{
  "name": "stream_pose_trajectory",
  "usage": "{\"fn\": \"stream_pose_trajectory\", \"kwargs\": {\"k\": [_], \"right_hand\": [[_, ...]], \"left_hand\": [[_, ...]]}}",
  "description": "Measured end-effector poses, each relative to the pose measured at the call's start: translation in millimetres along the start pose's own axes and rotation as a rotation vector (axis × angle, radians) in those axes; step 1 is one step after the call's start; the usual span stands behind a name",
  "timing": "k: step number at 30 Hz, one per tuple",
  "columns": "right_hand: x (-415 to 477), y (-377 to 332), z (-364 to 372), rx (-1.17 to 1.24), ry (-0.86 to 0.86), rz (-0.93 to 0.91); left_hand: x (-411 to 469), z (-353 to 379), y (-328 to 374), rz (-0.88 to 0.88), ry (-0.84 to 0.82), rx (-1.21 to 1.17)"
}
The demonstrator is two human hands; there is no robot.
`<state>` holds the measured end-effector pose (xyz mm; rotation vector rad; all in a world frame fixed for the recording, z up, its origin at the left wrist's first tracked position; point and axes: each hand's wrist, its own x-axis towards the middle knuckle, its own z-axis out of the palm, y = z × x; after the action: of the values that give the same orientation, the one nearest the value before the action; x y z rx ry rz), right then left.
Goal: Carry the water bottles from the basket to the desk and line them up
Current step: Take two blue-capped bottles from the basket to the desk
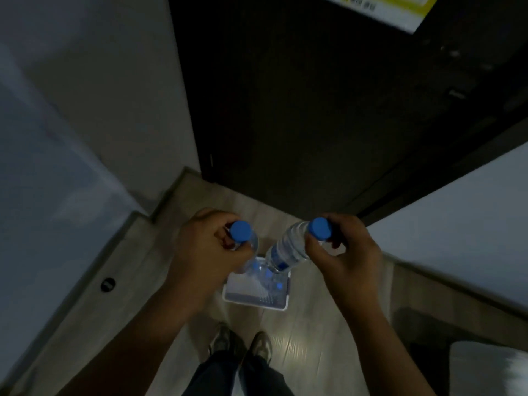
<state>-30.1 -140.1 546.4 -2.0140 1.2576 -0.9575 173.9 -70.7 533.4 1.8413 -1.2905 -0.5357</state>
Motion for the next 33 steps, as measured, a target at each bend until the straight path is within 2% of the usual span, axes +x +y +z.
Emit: {"fn": "stream_pose_trajectory", "kwargs": {"k": [3,6,9,15,20,23,26,33], "right_hand": [[23,-39,-24,0.024,0.035,-0.095],[46,-74,-43,0.095,0.090,-0.167],[68,-104,-57,0.189,0.136,-0.231],[111,-153,-70,0.450,0.219,-0.308],[139,-181,-85,0.662,0.170,-0.377],[154,-192,-92,0.742,0.104,-0.419],[163,-205,-91,0.814,0.058,-0.495],[161,-239,-72,0.971,-0.134,-0.578]], "left_hand": [[15,-34,30,0.020,0.069,-0.086],[32,-67,59,0.164,0.151,-0.120],[46,-93,90,0.258,0.259,-0.222],[66,-124,145,0.367,0.488,-0.233],[66,-135,184,0.374,0.674,-0.172],[63,-134,206,0.272,0.755,-0.333],[56,-138,219,0.244,0.822,-0.519],[13,-155,237,0.250,1.079,-0.510]]}}
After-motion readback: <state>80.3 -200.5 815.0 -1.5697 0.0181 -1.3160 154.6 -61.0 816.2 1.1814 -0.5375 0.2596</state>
